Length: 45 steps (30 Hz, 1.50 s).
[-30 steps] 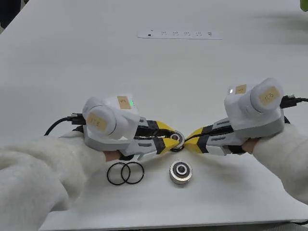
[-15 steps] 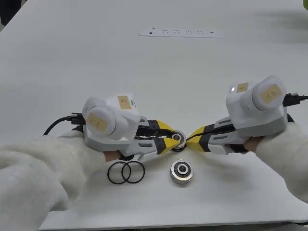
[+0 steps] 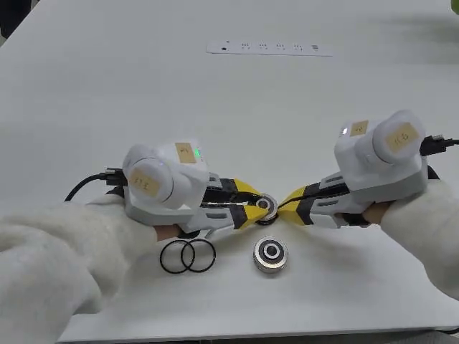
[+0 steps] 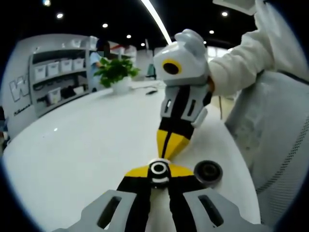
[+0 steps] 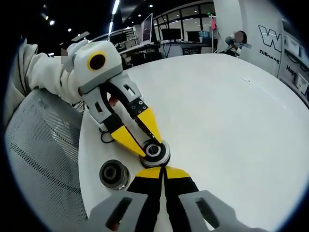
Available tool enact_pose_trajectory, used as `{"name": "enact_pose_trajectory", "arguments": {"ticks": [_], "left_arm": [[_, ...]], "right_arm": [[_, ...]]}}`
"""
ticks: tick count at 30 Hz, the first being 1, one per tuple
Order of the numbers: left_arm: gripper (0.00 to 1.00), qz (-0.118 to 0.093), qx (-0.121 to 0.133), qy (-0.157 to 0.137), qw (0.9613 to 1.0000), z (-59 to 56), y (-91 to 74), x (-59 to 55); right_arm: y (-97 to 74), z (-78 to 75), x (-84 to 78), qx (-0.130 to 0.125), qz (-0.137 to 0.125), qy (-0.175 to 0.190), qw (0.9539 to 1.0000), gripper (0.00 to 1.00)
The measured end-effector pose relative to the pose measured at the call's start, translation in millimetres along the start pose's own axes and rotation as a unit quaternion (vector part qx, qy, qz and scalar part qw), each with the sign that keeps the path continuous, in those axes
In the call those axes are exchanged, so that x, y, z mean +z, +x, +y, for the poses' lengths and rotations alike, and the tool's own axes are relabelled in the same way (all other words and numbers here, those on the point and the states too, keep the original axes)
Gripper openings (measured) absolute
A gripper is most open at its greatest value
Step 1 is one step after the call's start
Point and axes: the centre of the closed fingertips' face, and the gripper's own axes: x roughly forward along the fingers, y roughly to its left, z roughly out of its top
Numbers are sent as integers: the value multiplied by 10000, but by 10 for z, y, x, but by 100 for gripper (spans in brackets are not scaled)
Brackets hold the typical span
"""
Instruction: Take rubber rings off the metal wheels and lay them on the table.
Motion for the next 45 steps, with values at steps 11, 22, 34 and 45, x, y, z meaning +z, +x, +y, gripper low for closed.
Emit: {"name": "enact_pose_trajectory", "arguments": {"ticks": [11,22,34,45], "left_arm": [[13,-6,-11,-12,10000,-4,-1,1],[13,-31,-97,-56,9999,-12,-7,2],[13,97,-280,53,9995,-41,-7,9],[13,115,-336,205,9992,-80,-5,7]], "right_arm": [[-37,-1,6,142,-177,644,9977,0],[-73,-6,16,620,-621,2049,9748,0],[-82,38,21,795,-629,2221,9697,0],[-118,79,37,912,-586,2370,9654,0]]}}
